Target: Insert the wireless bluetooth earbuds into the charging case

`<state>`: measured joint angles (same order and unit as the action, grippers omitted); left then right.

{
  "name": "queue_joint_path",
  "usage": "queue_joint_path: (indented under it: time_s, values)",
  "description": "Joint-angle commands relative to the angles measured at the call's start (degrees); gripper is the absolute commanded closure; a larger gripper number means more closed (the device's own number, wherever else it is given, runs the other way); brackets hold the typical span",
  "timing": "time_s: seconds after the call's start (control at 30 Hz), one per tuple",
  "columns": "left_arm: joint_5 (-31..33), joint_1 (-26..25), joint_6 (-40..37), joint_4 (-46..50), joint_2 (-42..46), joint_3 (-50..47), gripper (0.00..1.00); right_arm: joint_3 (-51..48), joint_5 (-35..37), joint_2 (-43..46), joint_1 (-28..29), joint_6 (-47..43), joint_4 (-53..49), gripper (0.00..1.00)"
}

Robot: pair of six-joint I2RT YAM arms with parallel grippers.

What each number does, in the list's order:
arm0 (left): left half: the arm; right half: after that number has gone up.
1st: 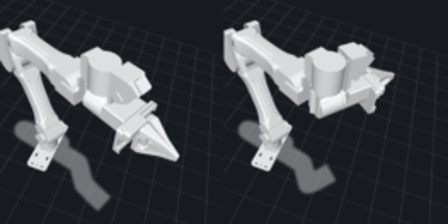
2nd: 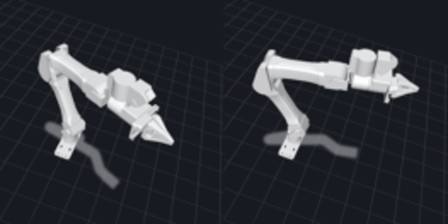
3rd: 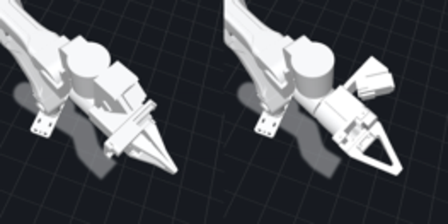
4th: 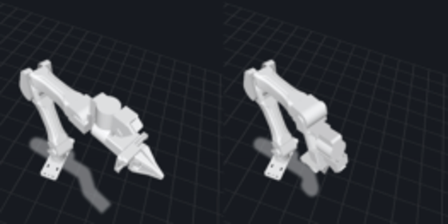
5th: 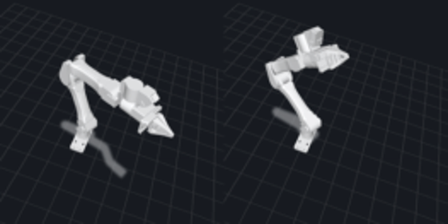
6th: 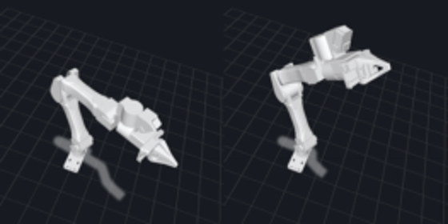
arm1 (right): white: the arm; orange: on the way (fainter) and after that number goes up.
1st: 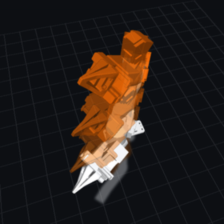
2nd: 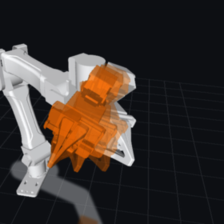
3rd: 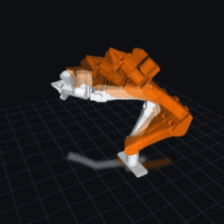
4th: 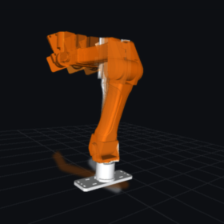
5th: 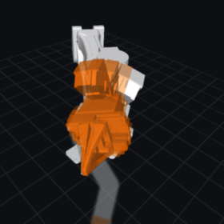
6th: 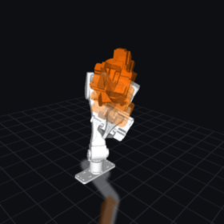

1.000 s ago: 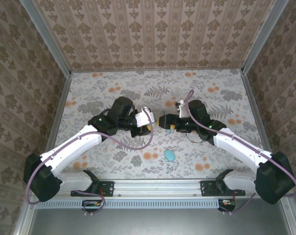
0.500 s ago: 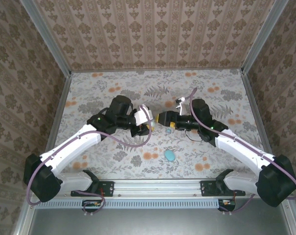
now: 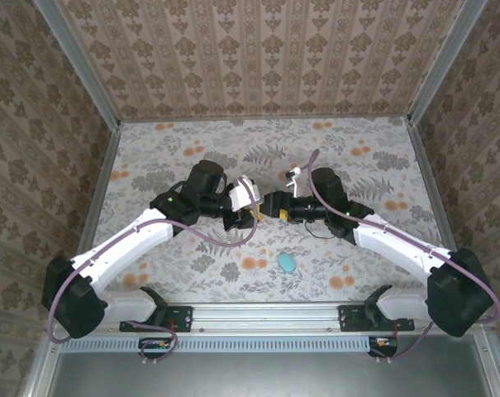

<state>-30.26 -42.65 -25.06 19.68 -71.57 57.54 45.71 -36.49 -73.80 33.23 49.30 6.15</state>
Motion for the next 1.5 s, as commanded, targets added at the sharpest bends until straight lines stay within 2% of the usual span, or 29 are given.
queue_joint_path:
  time_s: [0.0,0.17,0.27,0.47,0.57,0.73,0.83,0.93,1.07,1.17,1.33,1.47]
  values:
    - [-1.7,0.5,0.7,-1.2,-0.2,2.0,0.66,2.2,-2.5,-1.5,0.4,1.0,1.4,0.31]
    - [-1.0,0.8,0.8,-2.1,-0.1,1.7,0.61,2.3,-2.7,-2.9,0.4,3.0,2.0,0.63]
    - [0.1,1.4,2.0,-4.2,0.6,1.3,0.51,1.8,-2.4,-3.1,-0.2,6.2,4.0,0.74]
    - [5.0,4.4,10.4,-11.6,2.9,0.3,0.21,0.5,0.0,-3.0,-3.9,16.2,12.9,0.76]
    - [8.3,6.4,16.1,-12.8,3.7,1.6,0.12,0.2,2.0,-3.3,-5.8,21.5,17.2,0.77]
    - [2.8,10.5,17.3,-10.2,5.7,4.0,0.00,1.8,3.6,-4.4,-7.0,28.2,21.8,0.77]
    - [0.1,11.2,14.3,-12.0,8.4,2.4,0.00,3.7,3.2,-5.6,-6.9,31.9,24.4,0.76]
    - [-2.0,12.3,15.1,-13.8,9.1,1.8,0.00,5.1,2.8,-7.8,-6.9,35.8,29.1,0.76]
    - [-11.2,16.3,25.1,-22.7,6.8,0.2,0.00,6.5,2.1,-8.9,-6.8,39.3,32.9,0.76]
    - [-14.6,19.4,32.1,-31.9,4.5,-1.7,0.02,7.3,1.3,-9.3,-6.6,40.8,33.9,0.76]
    - [-17.3,19.7,34.0,-41.1,2.6,-4.5,0.04,7.8,0.8,-8.5,-6.2,42.5,34.7,0.76]
    - [-21.4,19.7,36.9,-47.3,-0.4,-5.1,0.09,8.3,0.6,-7.9,-5.9,43.1,34.5,0.75]
